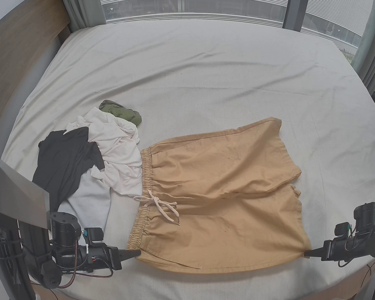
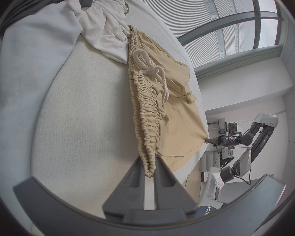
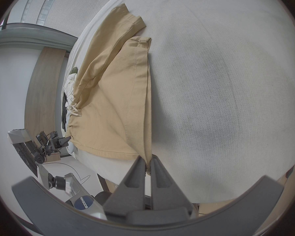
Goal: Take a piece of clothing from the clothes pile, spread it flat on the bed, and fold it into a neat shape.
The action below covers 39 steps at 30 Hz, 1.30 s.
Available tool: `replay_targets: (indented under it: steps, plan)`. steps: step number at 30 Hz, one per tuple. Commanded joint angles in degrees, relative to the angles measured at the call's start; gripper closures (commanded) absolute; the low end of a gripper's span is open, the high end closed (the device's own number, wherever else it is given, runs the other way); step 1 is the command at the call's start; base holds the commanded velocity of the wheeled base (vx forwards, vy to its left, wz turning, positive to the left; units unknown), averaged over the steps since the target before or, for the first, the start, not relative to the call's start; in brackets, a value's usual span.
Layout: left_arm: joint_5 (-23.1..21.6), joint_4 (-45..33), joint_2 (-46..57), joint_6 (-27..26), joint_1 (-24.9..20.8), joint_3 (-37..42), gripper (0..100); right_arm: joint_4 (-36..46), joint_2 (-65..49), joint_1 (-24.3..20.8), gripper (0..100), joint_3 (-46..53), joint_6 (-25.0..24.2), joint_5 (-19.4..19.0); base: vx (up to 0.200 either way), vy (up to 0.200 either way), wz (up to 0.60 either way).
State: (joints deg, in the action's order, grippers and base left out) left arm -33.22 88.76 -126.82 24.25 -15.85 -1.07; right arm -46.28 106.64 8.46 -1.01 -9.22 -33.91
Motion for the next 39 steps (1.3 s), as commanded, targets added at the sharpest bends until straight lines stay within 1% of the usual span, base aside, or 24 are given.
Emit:
replay_targets:
  steps: [1,6,9,14,22,23,25,26,28,29,31,35,36,37,38,39]
  plan:
    - [0.00,0.01,-1.06,-0.60,-0.06,0.63,100,0.22,-0.03,0.07,100,1.01,-0.01,0.34,0.000,0.000,0.00]
    - [0.08,-0.08,-1.24,-0.96,-0.06,1.07,100,2.51,-0.12,-0.02,100,1.01,0.60,0.69,0.000,0.000,0.00]
    - [0.26,0.01,-2.47,-1.40,-0.06,1.07,100,2.51,-0.12,-0.02,100,1.01,0.78,1.48,0.000,0.000,0.00]
    - [0.26,0.01,-3.70,-3.94,0.12,1.07,100,2.51,-0.12,0.07,100,1.01,0.78,1.48,0.000,0.000,0.00]
    - [0.26,0.01,-3.52,-4.38,0.12,1.07,100,2.77,-0.03,-0.02,100,1.01,0.87,1.57,0.000,0.000,0.00]
    - [0.17,0.01,-3.44,-4.74,0.12,1.07,0,3.12,-0.03,-0.02,100,1.01,1.04,1.57,0.000,0.000,0.00]
    - [0.17,0.01,-3.35,-4.82,0.12,1.07,0,3.74,-0.12,-0.02,100,1.01,1.66,1.57,0.000,0.000,0.00]
    - [0.17,0.01,-3.26,-4.74,0.20,0.72,0,4.35,-0.12,-0.02,0,1.01,2.27,1.57,0.000,0.000,0.00]
    - [0.26,0.01,-3.17,-4.74,0.20,0.72,0,4.26,-0.21,-0.02,0,1.01,2.01,2.10,0.000,0.000,0.00]
    - [0.26,0.01,-3.08,-4.74,0.55,0.63,0,4.09,-0.56,0.24,0,1.01,2.01,2.89,0.000,0.000,0.00]
    - [0.26,0.01,-2.38,-4.74,1.70,0.46,0,3.12,-1.79,0.86,0,1.01,2.10,3.15,0.000,0.000,0.00]
    - [-0.18,0.01,-0.10,-4.21,2.31,0.11,0,-3.12,-4.34,4.46,0,0.13,2.01,2.89,0.000,0.000,0.00]
    - [-0.44,0.01,0.34,-4.21,2.22,0.02,0,-5.23,-4.25,4.90,0,-0.39,1.66,2.89,0.000,0.000,0.00]
    - [-0.53,0.01,0.43,-4.21,2.22,-0.07,0,-5.58,-4.25,4.90,0,-0.48,1.57,2.89,0.000,0.000,0.00]
    - [-1.06,0.01,0.96,-4.12,2.05,-0.25,0,-9.36,-3.99,5.16,0,-1.54,0.08,2.71,0.000,0.000,0.00]
    - [-1.15,0.01,0.96,-4.21,2.05,-0.25,0,-9.71,-3.99,5.16,0,-1.62,-0.10,2.71,0.000,0.000,0.00]
